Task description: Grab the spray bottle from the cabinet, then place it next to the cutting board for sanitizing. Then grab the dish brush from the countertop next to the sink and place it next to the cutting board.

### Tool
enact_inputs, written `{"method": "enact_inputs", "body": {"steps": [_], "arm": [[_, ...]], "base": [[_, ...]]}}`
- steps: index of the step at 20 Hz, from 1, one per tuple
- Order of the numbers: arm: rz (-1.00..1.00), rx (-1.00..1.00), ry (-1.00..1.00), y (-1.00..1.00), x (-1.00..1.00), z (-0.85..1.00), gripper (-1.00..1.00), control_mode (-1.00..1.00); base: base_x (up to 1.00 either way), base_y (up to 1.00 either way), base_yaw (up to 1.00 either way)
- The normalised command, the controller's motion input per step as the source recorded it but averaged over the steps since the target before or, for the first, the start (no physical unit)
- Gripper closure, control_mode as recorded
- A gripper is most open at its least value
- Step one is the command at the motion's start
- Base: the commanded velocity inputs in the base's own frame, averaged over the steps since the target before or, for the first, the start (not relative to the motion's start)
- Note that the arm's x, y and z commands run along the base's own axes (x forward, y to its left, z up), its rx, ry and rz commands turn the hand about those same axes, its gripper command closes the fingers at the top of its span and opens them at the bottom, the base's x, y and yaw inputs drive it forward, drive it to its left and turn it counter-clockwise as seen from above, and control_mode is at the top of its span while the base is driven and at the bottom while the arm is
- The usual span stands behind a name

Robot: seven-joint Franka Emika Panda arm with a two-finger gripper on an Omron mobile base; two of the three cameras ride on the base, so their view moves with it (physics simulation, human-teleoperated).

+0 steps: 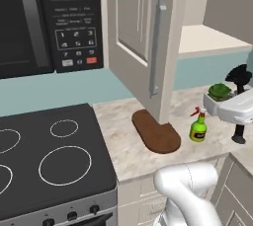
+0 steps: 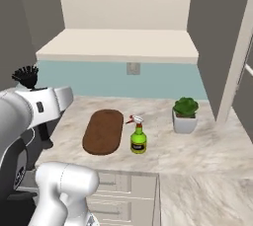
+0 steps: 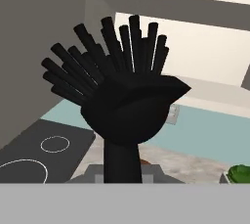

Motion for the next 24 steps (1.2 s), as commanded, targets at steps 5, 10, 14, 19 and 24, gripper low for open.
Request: {"method": "enact_inputs", "body": {"steps": [5,10,14,19,24], "arm": [[0.00,0.00,0.00,0.00,0.00,0.00,1.00,1.00],[0.00,0.00,0.00,0.00,0.00,0.00,1.00,1.00],[0.00,0.00,0.00,0.00,0.00,0.00,1.00,1.00],[0.00,0.00,0.00,0.00,0.00,0.00,1.00,1.00],[0.00,0.00,0.00,0.00,0.00,0.00,1.00,1.00]], "base": [[1.00,-0.02,0.04],[0.79,0.00,0.05],[0.49,0.00,0.31],[0.34,-0.03,0.23],[0.68,0.00,0.06]]}}
